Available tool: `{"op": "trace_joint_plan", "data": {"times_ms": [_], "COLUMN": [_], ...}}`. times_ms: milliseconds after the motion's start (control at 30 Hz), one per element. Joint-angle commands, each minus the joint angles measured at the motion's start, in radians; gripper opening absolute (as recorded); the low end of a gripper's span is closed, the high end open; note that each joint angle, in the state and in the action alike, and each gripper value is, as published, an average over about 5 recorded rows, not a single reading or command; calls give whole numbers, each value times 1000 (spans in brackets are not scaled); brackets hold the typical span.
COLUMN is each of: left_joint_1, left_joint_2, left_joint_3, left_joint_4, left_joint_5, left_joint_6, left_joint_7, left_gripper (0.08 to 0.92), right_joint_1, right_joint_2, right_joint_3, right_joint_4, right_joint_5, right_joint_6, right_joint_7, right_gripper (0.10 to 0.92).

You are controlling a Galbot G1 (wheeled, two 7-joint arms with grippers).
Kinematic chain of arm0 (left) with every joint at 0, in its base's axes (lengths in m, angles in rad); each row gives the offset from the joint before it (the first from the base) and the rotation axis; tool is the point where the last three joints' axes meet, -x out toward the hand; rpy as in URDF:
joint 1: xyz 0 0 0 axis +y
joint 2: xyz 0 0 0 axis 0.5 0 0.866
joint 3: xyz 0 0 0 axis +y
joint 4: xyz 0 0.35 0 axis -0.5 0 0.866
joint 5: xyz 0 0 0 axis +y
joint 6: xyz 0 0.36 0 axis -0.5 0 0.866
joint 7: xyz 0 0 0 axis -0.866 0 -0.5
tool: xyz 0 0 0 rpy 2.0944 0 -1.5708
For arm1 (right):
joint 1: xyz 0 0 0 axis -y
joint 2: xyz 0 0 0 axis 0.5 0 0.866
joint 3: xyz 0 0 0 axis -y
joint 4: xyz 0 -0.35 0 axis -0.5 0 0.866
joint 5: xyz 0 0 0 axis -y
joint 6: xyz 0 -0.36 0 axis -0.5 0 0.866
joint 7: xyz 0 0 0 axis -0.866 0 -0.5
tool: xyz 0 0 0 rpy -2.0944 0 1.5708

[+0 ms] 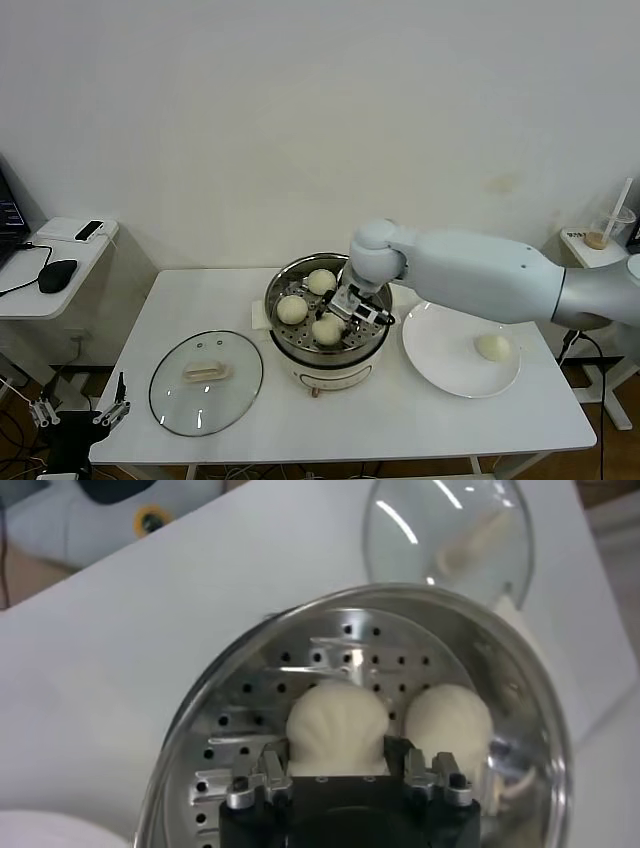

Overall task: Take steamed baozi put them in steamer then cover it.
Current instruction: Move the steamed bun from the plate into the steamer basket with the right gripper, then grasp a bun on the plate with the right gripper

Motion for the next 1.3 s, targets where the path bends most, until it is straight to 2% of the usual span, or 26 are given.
{"op": "trace_joint_plan", "data": {"times_ms": [33,300,400,600,933,1100,1300], "left_joint_1": [0,-3,-4,-12,-21,-34,-40], "left_joint_2": [1,3,5,15,45,63,82], "left_joint_3": [-1,0,-4,-10,6,22,35], "left_joint_4": [2,2,2,5,16,19,20], "left_joint_5": [-1,-1,-5,-11,-13,-14,-20], "left_joint_6": [0,1,1,2,4,6,7], "left_joint_7": [0,0,1,2,3,4,6], "left_gripper": [823,823,823,823,823,823,823], "right_joint_1": [-3,8,26,59,73,21,-155], "right_joint_2": [10,4,-10,-62,-263,-433,-606], "right_joint_3": [-23,9,33,115,201,253,379], "right_joint_4": [-1,-7,-6,-22,-46,-2,2], "right_joint_5": [-52,-28,-5,37,114,102,30], "right_joint_6": [52,59,53,-24,-300,-348,-337], "right_joint_7": [0,8,1,-38,-77,-84,-89], "right_gripper": [603,790,818,823,823,823,823]}}
